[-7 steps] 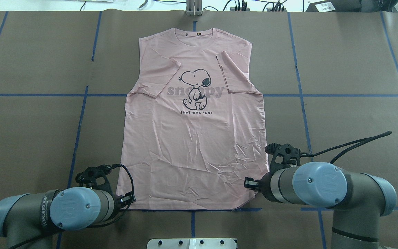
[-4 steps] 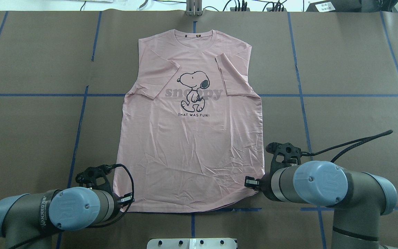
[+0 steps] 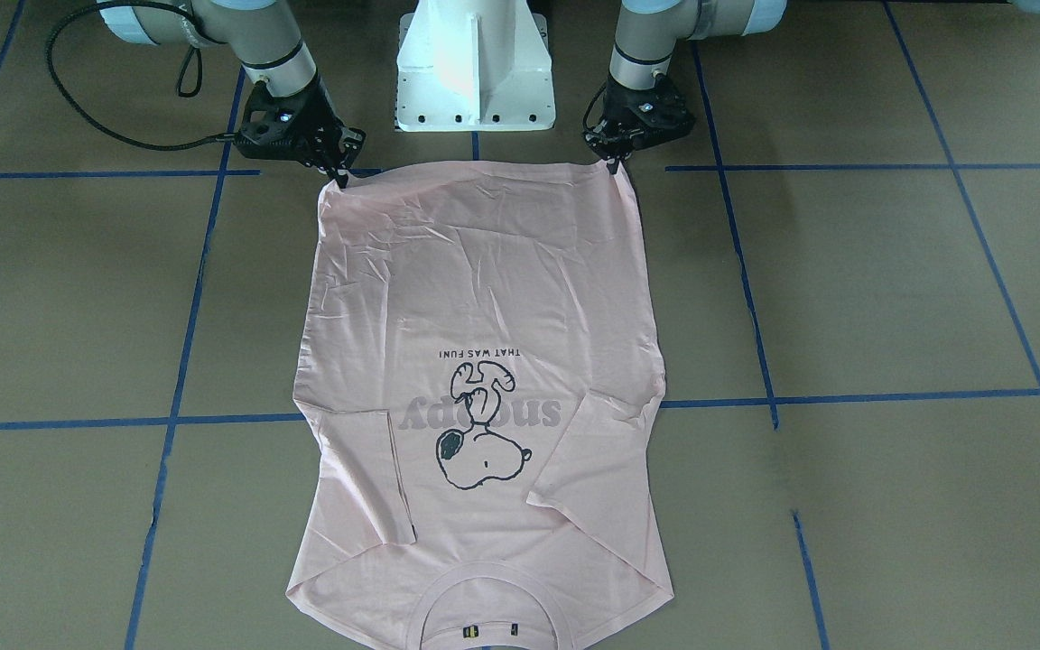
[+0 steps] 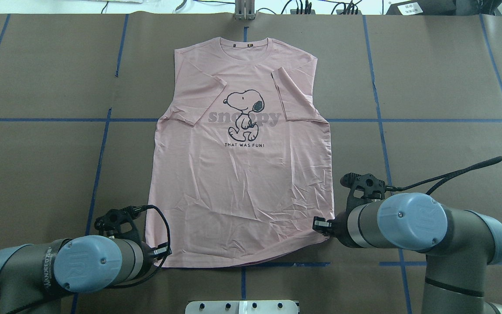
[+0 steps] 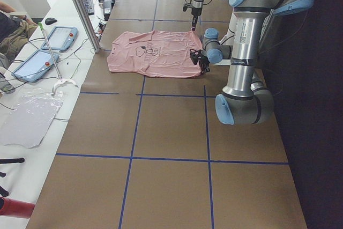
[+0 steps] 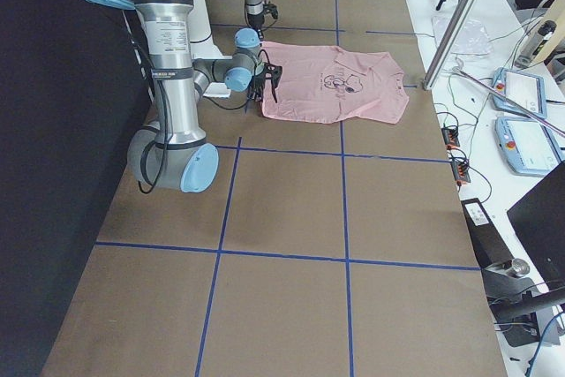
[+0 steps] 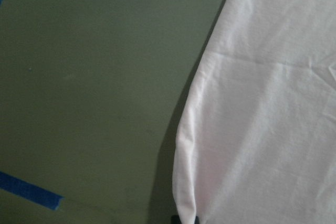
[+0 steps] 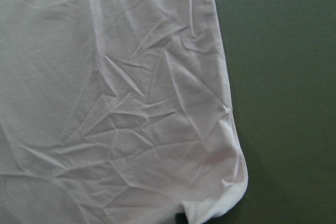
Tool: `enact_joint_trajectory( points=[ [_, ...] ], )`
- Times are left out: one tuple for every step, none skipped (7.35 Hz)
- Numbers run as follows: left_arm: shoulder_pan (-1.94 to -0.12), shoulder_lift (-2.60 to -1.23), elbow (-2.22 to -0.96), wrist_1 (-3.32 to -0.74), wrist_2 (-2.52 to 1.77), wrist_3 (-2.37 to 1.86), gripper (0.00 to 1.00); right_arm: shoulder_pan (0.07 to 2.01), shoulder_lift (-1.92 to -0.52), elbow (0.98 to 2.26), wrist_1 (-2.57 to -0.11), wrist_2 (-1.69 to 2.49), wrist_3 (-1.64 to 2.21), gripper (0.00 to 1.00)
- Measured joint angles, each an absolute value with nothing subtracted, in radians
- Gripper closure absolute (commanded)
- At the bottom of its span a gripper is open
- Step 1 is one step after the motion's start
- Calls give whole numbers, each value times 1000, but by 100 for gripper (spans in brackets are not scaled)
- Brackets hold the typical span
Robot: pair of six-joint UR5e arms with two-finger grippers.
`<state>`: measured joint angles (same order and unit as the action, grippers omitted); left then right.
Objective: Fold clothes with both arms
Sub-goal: 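Lift the hem with both grippers and fold it up to the collar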
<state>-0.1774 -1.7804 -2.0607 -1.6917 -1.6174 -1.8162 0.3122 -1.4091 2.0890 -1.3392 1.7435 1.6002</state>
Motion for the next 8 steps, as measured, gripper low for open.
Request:
enact_joint_trajectory(
  points=[
    [-175,-1785,-2086,-1667,-1617,-1816,100,321,-1432,2116,-1339,1759,1600,100],
    [-169,-1798,-2122,-1617,-1618,-1817,100,318,-1472,2160,-1340,1766,1601,100],
    [-148,-1808,-2173,-1566,-1617,-1820,100,300,-1520,2215,-1340,1772,1600,100],
    [-109,-1813,-2232,-1515,-1616,-1822,100,263,-1574,2274,-1340,1784,1600,100],
    [-72,-1815,-2293,-1469,-1616,-1823,100,214,-1628,2334,-1340,1797,1600,100],
    [-45,-1816,-2361,-1412,-1617,-1821,100,164,-1674,2388,-1340,1803,1602,100],
    [-33,-1816,-2420,-1358,-1620,-1816,100,133,-1704,2426,-1340,1804,1604,100],
    [-33,-1816,-2455,-1326,-1623,-1809,100,131,-1716,2448,-1339,1806,1603,100]
  ],
)
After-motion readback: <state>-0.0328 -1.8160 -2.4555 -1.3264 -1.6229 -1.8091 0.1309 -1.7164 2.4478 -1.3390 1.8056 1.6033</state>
